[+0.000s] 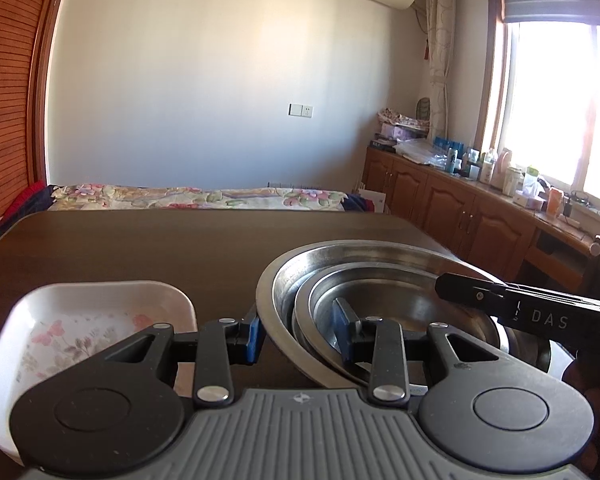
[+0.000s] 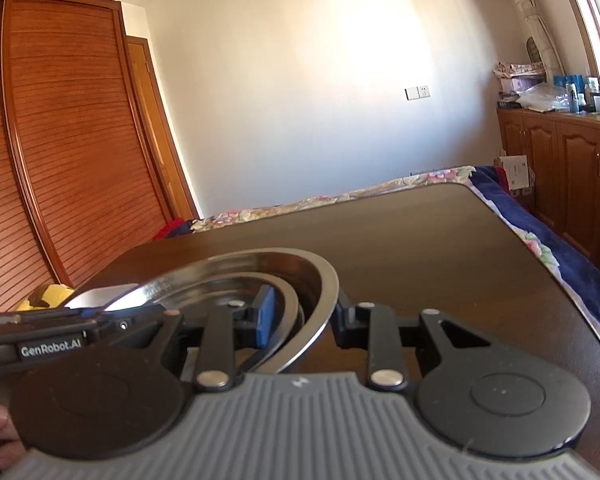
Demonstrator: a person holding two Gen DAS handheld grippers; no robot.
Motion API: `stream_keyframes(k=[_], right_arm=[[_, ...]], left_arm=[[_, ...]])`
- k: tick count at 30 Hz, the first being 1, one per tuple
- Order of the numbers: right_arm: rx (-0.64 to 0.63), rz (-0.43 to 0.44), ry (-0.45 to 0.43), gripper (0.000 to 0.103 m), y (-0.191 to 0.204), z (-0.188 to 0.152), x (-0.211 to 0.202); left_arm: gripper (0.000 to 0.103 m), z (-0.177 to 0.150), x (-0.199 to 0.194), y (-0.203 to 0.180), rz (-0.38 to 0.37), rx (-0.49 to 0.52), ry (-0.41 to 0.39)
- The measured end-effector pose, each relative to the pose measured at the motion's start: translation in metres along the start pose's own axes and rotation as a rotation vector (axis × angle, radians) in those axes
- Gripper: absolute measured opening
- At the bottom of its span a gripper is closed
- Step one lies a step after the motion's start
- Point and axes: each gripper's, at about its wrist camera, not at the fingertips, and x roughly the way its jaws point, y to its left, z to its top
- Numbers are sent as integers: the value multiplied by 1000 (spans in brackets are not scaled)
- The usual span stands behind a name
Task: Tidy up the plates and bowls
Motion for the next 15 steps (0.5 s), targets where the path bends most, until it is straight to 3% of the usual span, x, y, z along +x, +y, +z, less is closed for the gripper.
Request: stream_keyframes(k=[15], right_arm=[[-76, 103, -34, 32, 33, 28, 10]], left_arm=[[38, 40, -35, 44, 103, 4, -43]])
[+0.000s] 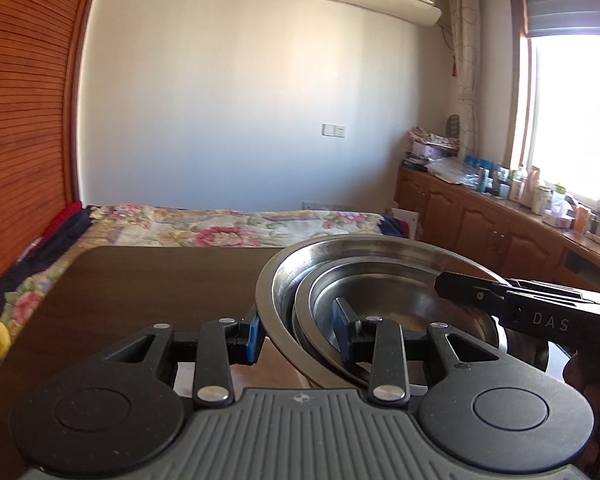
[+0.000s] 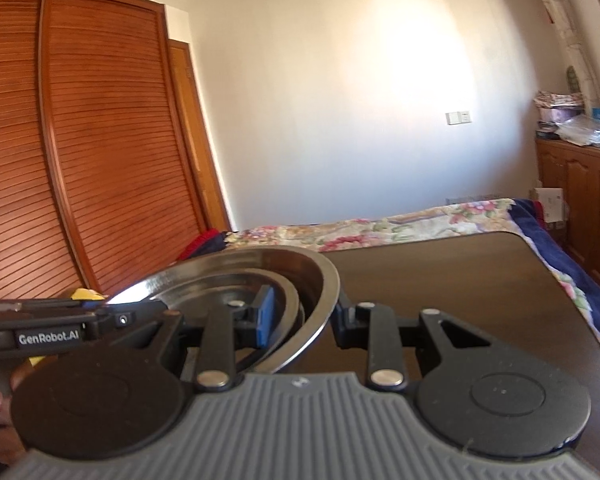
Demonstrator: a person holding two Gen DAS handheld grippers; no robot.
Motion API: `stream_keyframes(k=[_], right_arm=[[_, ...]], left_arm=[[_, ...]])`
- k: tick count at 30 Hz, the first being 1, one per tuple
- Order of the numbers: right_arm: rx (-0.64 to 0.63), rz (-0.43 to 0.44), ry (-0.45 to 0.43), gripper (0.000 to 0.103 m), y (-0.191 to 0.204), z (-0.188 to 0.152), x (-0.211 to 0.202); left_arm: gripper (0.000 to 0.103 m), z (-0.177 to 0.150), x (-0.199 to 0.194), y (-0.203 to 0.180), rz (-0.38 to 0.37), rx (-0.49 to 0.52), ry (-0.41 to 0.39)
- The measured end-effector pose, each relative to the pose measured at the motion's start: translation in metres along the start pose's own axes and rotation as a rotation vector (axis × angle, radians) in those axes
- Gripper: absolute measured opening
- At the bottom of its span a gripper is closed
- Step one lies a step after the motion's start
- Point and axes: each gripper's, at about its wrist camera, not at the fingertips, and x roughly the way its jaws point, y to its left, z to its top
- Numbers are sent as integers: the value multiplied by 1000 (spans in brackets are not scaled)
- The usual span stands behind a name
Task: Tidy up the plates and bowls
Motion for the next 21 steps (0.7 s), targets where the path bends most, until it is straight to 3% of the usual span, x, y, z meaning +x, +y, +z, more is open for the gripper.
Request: stream_keyframes(k=[11, 21], right_arm=[[-36, 90, 1, 32, 36, 9, 21], [-69, 103, 45, 32, 63, 4, 31]], left_arm=[[38, 3, -14, 37, 44, -21, 1], [38, -5, -20, 62, 47, -56, 10]])
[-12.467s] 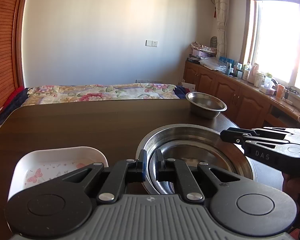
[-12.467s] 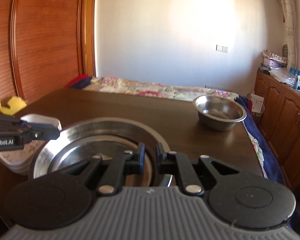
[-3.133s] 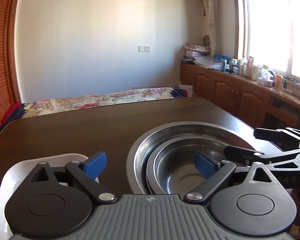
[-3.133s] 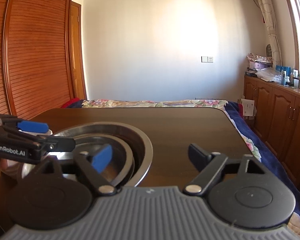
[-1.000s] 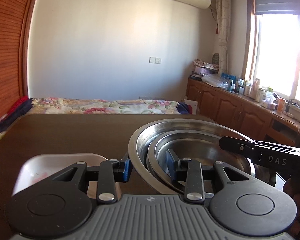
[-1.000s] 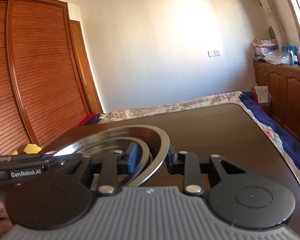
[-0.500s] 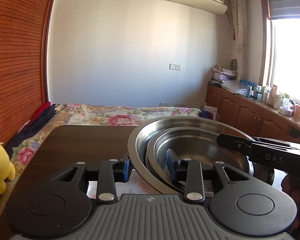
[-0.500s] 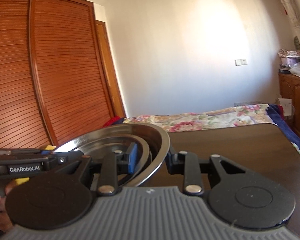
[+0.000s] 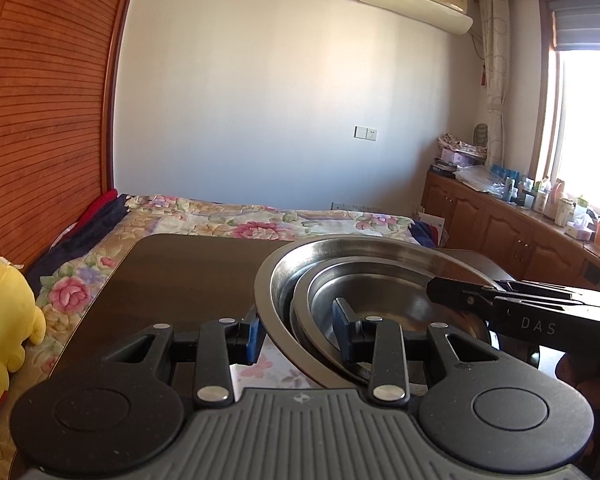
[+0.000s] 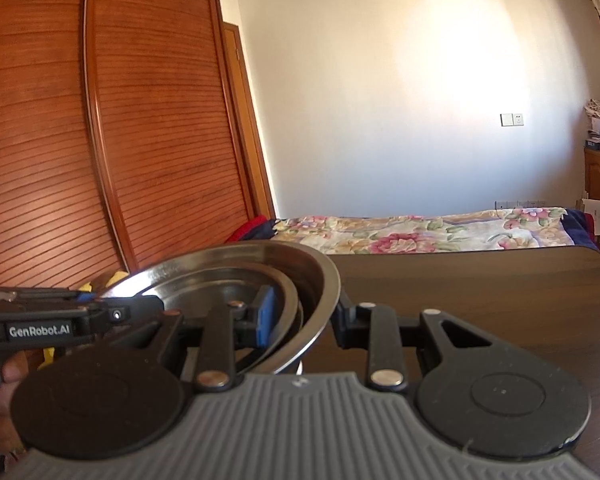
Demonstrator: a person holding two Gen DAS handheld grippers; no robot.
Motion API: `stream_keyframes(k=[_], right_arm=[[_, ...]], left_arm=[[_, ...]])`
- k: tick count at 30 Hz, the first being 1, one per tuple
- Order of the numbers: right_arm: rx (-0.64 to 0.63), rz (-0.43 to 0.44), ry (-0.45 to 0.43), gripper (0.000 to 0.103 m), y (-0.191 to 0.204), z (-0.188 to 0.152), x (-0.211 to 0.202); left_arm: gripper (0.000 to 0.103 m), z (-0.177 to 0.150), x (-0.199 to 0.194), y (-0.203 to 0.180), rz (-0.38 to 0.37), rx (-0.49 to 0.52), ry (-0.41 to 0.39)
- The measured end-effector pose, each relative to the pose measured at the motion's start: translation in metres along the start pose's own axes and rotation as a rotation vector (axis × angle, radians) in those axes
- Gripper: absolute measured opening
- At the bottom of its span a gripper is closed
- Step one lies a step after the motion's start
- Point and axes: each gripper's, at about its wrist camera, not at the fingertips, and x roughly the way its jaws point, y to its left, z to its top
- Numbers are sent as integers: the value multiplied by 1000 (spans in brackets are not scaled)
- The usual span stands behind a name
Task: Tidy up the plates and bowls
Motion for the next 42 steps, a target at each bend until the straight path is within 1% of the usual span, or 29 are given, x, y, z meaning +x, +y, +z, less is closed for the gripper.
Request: stream_keyframes(k=[10, 25, 30, 32, 42], right_arm=[[-23, 7, 49, 33, 17, -6, 16], [-30, -1, 100, 33, 26, -19, 28], [-31, 2, 110, 33, 27, -20, 30], [-32, -1, 113, 33, 27, -21, 31], [-42, 0, 110, 36, 28, -25, 33]], left_arm=[[38, -11, 4, 15, 16, -13, 29], [38, -20, 9, 16, 37, -6, 57], [38, -28, 13, 16, 41, -6, 76], [38, -30, 12, 14, 46, 3, 65], [38, -29, 12, 12, 61, 10, 67]])
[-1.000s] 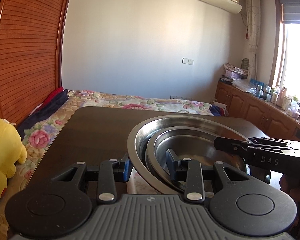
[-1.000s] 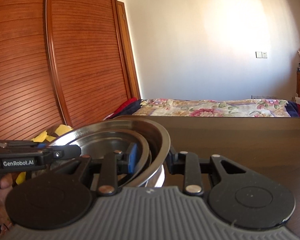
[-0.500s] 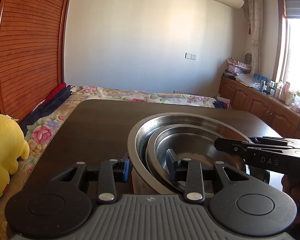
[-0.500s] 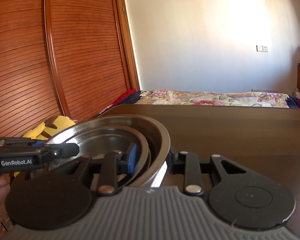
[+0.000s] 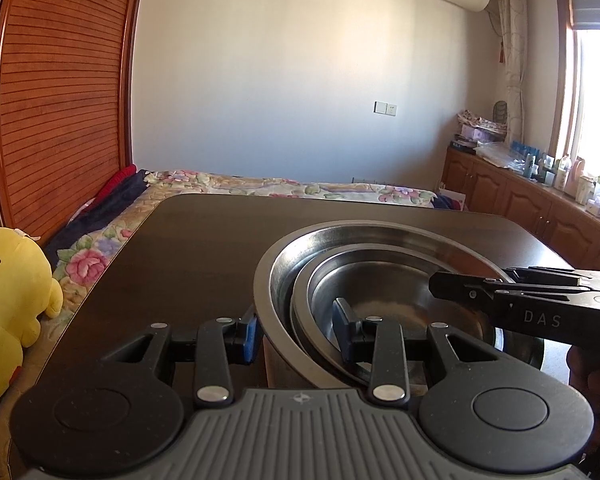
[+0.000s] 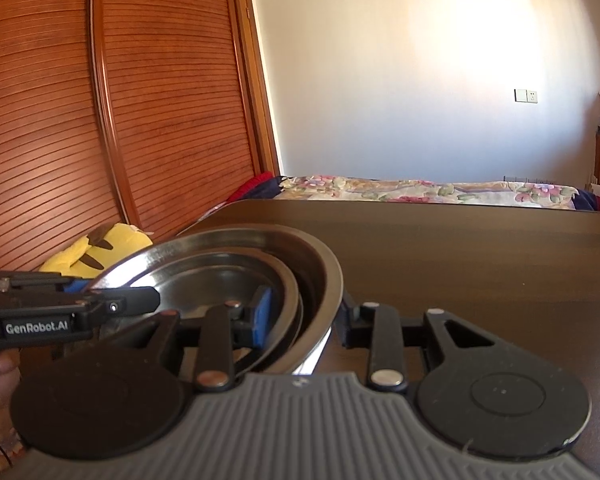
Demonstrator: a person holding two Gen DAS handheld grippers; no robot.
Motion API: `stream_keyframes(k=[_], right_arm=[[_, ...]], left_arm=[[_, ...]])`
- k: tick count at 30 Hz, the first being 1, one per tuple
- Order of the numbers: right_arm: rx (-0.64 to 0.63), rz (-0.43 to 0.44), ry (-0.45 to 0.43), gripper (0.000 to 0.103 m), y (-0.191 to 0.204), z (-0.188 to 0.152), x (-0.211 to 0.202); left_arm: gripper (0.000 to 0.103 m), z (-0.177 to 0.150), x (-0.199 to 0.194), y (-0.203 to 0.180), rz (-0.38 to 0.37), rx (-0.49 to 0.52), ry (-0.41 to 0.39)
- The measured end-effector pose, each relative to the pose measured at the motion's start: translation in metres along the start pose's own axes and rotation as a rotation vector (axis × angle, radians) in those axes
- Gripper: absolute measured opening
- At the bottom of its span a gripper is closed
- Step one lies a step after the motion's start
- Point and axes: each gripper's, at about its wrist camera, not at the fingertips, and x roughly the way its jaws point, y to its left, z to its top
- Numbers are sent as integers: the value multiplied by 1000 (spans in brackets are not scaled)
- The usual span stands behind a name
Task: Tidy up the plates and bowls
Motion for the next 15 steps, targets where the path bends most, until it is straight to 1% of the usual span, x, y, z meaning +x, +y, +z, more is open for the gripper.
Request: stream_keyframes(k=[3, 6, 7, 8, 9, 12, 14, 15], right_arm=[[2, 10, 6, 36, -2, 0, 0], [10, 13, 7, 36, -4, 0, 0], [9, 11, 5, 39, -5, 0, -1], [10, 8, 4, 44, -6, 0, -2], [11, 3, 0, 47, -7, 0, -4], [15, -16, -16, 48, -10, 2, -11], [20, -23, -25, 50, -13, 3, -18], [20, -29, -32, 51, -14, 4, -22]], left_arm=[[39, 1, 0, 0, 1, -4, 2], [48, 3, -1, 0, 15, 0, -5], [54, 4, -2, 0, 24, 2, -10], [58, 5, -4, 0, 28, 1, -16], [59, 6, -5, 0, 29, -1, -21], [66, 12, -10, -2, 44, 6, -37], [72, 15, -14, -6, 54, 20, -47], [73, 15, -17, -9, 56, 28, -54]])
